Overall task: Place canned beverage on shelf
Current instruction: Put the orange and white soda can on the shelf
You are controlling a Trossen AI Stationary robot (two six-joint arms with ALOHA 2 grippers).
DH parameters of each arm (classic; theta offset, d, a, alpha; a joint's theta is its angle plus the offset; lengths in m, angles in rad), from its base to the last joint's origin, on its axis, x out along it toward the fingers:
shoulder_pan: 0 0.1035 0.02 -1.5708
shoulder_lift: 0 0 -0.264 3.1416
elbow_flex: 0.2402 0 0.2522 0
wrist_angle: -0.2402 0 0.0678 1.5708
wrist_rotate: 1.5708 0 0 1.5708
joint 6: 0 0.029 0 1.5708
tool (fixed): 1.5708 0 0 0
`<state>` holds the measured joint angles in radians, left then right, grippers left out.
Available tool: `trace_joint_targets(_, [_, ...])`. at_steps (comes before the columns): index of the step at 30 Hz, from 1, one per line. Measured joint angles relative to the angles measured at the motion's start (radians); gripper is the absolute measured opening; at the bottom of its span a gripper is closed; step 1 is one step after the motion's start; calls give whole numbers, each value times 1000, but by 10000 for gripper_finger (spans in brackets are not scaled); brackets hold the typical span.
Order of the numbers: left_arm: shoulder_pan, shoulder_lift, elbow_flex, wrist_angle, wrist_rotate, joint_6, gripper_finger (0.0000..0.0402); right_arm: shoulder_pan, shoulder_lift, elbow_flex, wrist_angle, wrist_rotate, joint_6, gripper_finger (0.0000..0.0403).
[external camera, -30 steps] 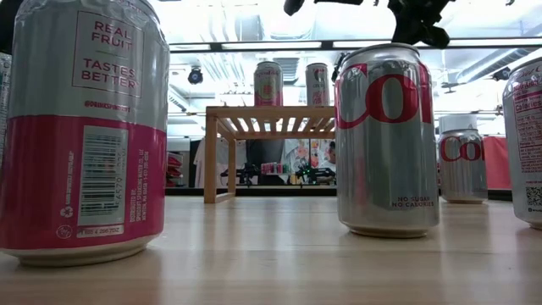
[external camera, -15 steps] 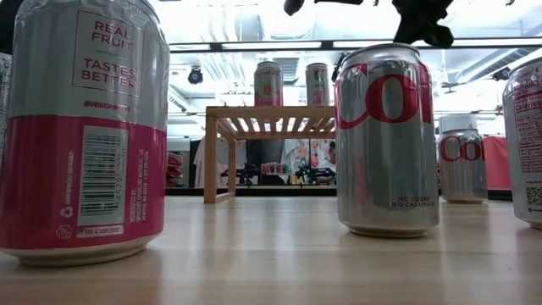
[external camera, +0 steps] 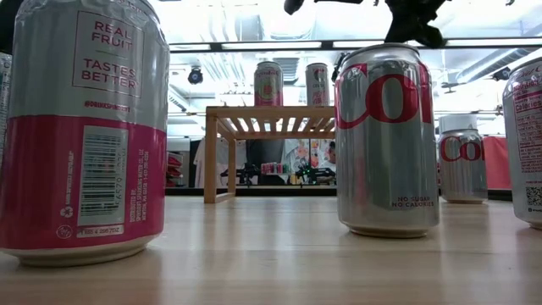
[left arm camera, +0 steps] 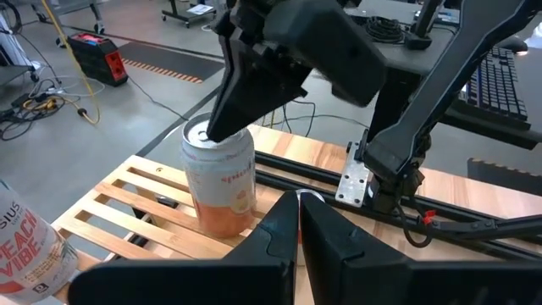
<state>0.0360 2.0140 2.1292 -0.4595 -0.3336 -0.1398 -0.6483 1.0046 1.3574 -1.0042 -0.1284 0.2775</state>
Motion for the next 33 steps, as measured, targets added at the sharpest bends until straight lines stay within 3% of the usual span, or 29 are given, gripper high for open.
trace_joint_targets(5, [0,0,0,0,0,0,0,0,-2,51,6,11,0,9])
trace_joint_targets(12, [0,0,0,2,0,0,0,-25,11,91,8,156,-63,9])
trace_joint_targets(20, [0,0,2,7,2,0,0,-119,78,89,-12,145,-101,9])
trace_joint_targets(25, [0,0,2,7,2,0,0,-173,85,89,-17,42,-95,9])
trace_joint_targets(33, [0,0,2,-1,3,0,0,-185,98,85,-41,9,-114,9])
